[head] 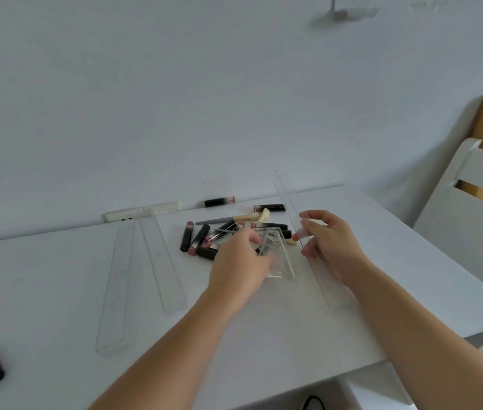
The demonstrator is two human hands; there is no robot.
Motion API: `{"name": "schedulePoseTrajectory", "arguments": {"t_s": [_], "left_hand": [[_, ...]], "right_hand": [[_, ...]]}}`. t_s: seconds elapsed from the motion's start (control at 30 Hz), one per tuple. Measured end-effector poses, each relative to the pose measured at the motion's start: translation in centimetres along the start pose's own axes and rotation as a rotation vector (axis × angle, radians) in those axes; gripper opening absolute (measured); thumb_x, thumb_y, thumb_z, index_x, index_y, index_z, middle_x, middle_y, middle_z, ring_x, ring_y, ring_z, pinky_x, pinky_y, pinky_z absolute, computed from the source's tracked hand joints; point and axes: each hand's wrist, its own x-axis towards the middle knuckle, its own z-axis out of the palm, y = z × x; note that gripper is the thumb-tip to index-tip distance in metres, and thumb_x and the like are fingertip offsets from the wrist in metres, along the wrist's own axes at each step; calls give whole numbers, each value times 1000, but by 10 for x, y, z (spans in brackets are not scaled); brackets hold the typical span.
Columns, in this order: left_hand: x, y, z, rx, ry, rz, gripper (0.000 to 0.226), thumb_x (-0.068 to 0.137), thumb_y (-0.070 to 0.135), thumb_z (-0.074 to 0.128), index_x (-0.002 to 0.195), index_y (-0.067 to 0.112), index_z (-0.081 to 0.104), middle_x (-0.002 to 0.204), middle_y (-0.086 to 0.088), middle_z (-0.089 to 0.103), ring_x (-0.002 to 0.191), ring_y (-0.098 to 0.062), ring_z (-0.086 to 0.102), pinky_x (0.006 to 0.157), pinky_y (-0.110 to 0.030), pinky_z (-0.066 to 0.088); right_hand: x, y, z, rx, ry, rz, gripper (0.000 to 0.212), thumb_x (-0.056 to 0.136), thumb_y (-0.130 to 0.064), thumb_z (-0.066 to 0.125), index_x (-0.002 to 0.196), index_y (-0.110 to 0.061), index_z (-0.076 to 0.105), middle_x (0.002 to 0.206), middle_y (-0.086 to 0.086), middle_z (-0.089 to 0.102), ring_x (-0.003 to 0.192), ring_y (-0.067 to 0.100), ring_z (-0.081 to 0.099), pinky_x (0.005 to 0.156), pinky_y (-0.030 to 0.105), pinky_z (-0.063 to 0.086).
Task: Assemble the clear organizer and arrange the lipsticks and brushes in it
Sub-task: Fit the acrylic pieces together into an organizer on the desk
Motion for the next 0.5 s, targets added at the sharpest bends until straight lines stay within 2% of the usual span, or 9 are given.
{"name": "schedulePoseTrajectory", "arguments": {"t_s": [0.07, 0.13, 0.27, 0.4, 0.5], "left_hand": [[1, -3, -9, -91, -2, -12, 41, 84, 37, 81, 119, 26, 63, 80, 8, 67, 69, -4, 63, 55, -21, 41], [1, -4, -22, -179, -11, -27, 40, 86, 34, 81, 122, 25, 66, 82, 6, 73, 64, -2, 64, 55, -18, 41], [1, -10, -58, -362, -12, -26, 16, 86, 21, 82, 101, 22, 77, 72, 7, 73, 42, 5, 52, 46, -10, 38], [1, -25, -101, -367, -14, 13, 8, 87, 17, 81, 84, 24, 79, 61, 4, 69, 44, -5, 52, 50, -14, 45], [3, -39, -124, -312, 80, 33, 8, 83, 25, 84, 79, 31, 82, 54, 15, 61, 46, 0, 46, 49, -9, 37]], "right_hand": [[-1, 2, -2, 9, 5, -12, 18, 93, -22, 59, 110, -22, 66, 83, 10, 77, 48, 21, 57, 44, 23, 45], [0, 2, -3, 30, 5, -15, 19, 93, -22, 59, 110, -21, 66, 84, 11, 76, 48, 22, 56, 45, 25, 46], [2, -3, -1, 62, -17, -19, 19, 94, -20, 60, 113, -20, 66, 84, 11, 76, 48, 23, 53, 54, 32, 46], [6, -20, 8, 138, -64, -86, 18, 96, -17, 61, 113, -17, 66, 82, 13, 73, 48, 23, 52, 53, 34, 49], [7, -37, 28, 173, -134, -140, 17, 94, -20, 62, 111, -18, 67, 83, 14, 73, 45, 23, 50, 50, 34, 45]]}}
